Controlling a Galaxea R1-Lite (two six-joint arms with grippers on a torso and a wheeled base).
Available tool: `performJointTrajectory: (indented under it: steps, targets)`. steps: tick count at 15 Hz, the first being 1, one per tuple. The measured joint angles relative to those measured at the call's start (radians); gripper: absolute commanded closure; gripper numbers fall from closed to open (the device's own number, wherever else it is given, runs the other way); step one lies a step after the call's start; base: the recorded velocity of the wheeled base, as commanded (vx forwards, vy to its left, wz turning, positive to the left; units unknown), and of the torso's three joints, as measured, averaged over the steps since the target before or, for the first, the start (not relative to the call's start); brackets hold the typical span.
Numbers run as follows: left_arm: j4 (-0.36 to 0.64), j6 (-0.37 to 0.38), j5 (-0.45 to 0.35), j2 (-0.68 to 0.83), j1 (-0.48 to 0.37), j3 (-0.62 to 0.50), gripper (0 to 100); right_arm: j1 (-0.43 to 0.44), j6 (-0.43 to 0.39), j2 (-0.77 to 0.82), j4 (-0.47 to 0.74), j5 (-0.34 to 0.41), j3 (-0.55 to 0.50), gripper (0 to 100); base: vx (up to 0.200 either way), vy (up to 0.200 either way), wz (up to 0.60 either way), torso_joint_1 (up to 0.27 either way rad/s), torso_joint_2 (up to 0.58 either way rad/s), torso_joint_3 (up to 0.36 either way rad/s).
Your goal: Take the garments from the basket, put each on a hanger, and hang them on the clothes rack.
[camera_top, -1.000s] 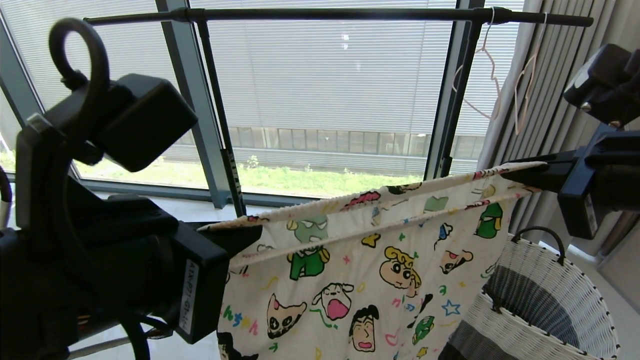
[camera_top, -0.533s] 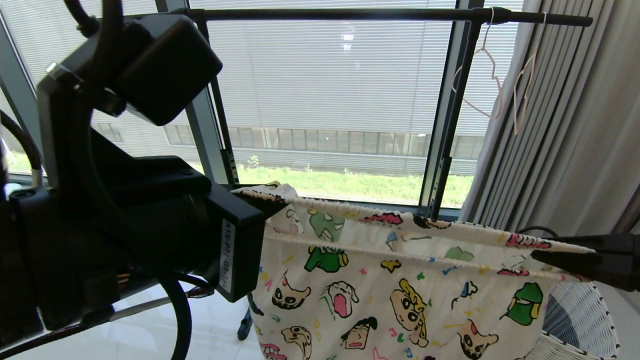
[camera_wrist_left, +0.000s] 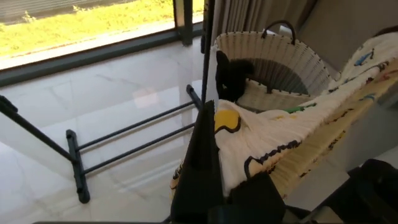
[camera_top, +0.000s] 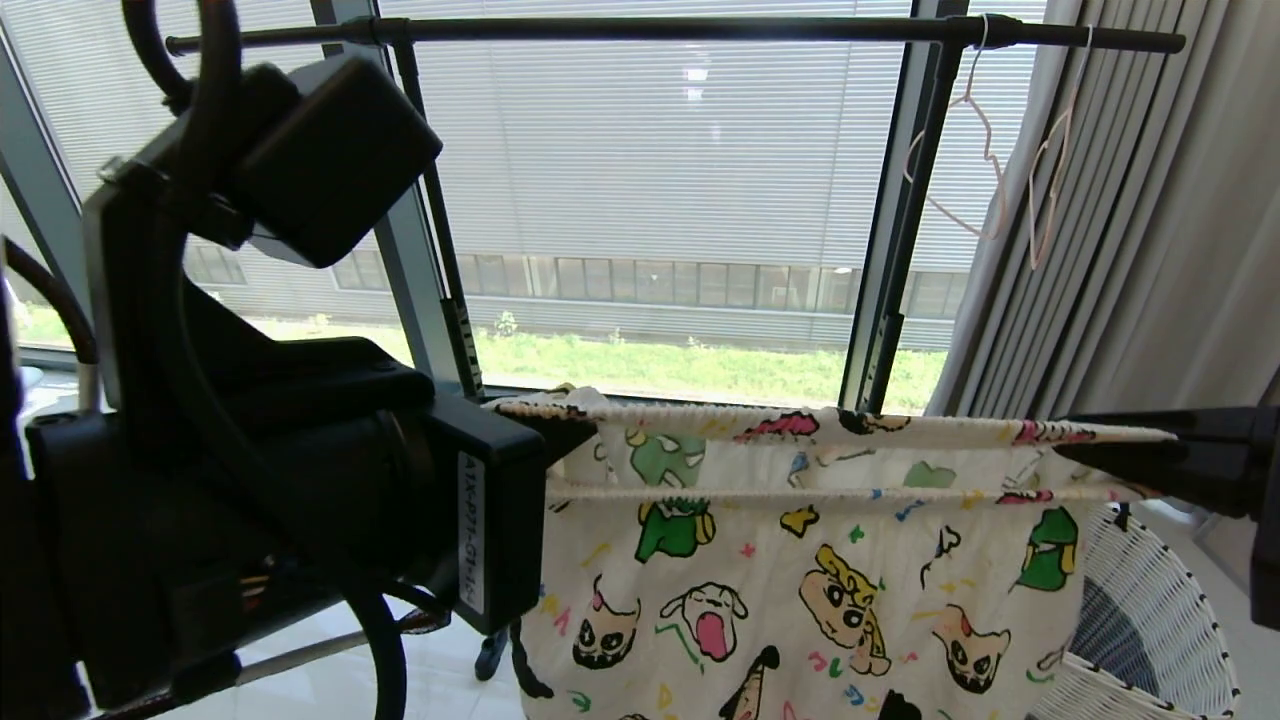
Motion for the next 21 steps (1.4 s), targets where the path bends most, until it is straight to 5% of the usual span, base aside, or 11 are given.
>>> performJointTrajectory:
  steps: [5, 9, 12, 16, 17, 21]
  targets:
    - [0.215, -0.110, 0.007, -0.014, -0.217, 0.020, 100, -0.050, 0.000, 0.178, -0.054, 0.001, -0.232, 100, 0.000, 0.000, 0.00, 0.000, 0.00, 0.000]
    - [0.237, -0.113, 0.076, -0.029, -0.281, 0.055, 100, -0.054, 0.000, 0.244, -0.053, 0.002, -0.291, 100, 0.000, 0.000, 0.00, 0.000, 0.00, 0.000]
    - [0.235, -0.102, 0.117, -0.032, -0.249, 0.052, 100, -0.054, -0.001, 0.247, -0.051, 0.000, -0.288, 100, 0.000, 0.000, 0.00, 0.000, 0.00, 0.000]
    - [0.104, -0.030, 0.128, -0.030, -0.038, 0.042, 100, -0.043, -0.001, 0.185, 0.044, 0.001, -0.215, 100, 0.000, 0.000, 0.00, 0.000, 0.00, 0.000]
    - [0.093, -0.023, 0.128, -0.029, -0.010, 0.044, 100, -0.034, -0.001, 0.170, 0.056, 0.000, -0.200, 0, 0.000, 0.000, 0.00, 0.000, 0.00, 0.000]
    - [0.091, -0.018, 0.132, -0.028, 0.014, 0.074, 100, 0.005, 0.000, 0.135, 0.131, 0.002, -0.179, 0, 0.000, 0.000, 0.00, 0.000, 0.00, 0.000]
